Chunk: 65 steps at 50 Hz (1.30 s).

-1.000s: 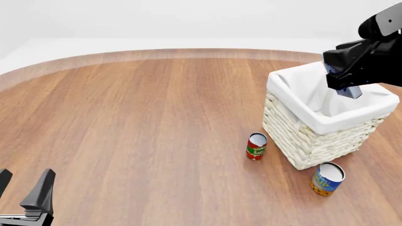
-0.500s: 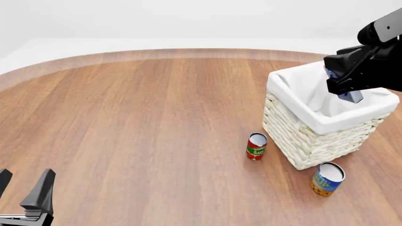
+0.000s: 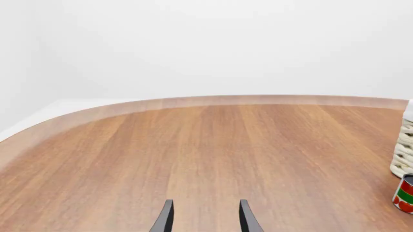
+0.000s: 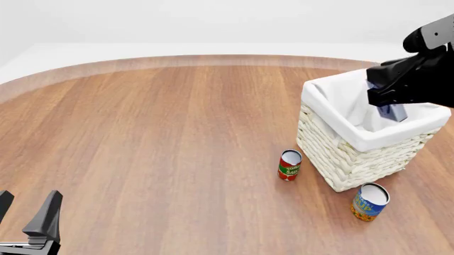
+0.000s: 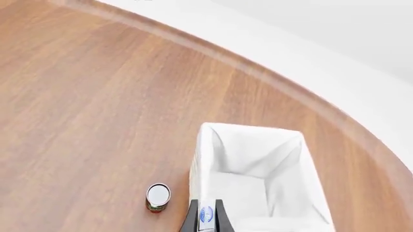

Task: Pick up the alphabet soup and the cream cheese box, and put them in the basket.

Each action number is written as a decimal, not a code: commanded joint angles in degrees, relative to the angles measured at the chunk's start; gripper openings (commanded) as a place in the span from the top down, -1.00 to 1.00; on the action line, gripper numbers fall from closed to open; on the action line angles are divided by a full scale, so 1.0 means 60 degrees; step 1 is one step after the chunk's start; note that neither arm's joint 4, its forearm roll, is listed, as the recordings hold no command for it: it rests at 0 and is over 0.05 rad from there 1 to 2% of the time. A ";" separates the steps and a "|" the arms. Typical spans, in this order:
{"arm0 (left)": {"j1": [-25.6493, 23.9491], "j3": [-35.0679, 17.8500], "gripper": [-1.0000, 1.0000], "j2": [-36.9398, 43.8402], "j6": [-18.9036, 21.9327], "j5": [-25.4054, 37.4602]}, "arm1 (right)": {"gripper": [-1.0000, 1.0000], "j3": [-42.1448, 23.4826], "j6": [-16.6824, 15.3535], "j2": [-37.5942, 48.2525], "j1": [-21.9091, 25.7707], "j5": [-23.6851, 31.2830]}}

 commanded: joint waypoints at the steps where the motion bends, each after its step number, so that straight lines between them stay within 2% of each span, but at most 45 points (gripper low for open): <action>1: 0.0000 0.0000 -1.00 0.0000 0.0000 0.0000 | 1.00 0.0084 0.0557 0.0088 -0.0074 -0.0154; 18: 0.0000 0.0000 -1.00 0.0000 0.0000 0.0000 | 1.00 0.0281 0.0222 0.0426 -0.0728 -0.0610; 29: 0.0000 0.0000 -1.00 0.0000 0.0000 0.0000 | 1.00 0.0307 0.0236 0.0667 -0.1013 -0.0818; 42: 0.0000 0.0000 -1.00 0.0000 0.0000 0.0000 | 1.00 -0.0061 0.0217 0.1265 -0.1128 -0.1025; 45: 0.0000 0.0000 -1.00 0.0000 0.0000 0.0000 | 1.00 -0.0004 0.0344 0.1321 -0.1101 -0.1061; 46: 0.0000 0.0000 -1.00 0.0000 0.0000 0.0000 | 1.00 0.0191 0.0557 0.1329 -0.0977 -0.1100; 48: 0.0000 0.0000 -1.00 0.0000 0.0000 0.0000 | 1.00 0.0254 0.0262 0.1458 -0.1155 -0.1298; 49: 0.0000 0.0000 -1.00 0.0000 0.0000 0.0000 | 1.00 0.0257 0.0451 0.1458 -0.1098 -0.1295; 65: 0.0000 0.0000 -1.00 0.0000 0.0000 0.0000 | 1.00 0.0510 0.0390 0.1784 -0.1149 -0.1692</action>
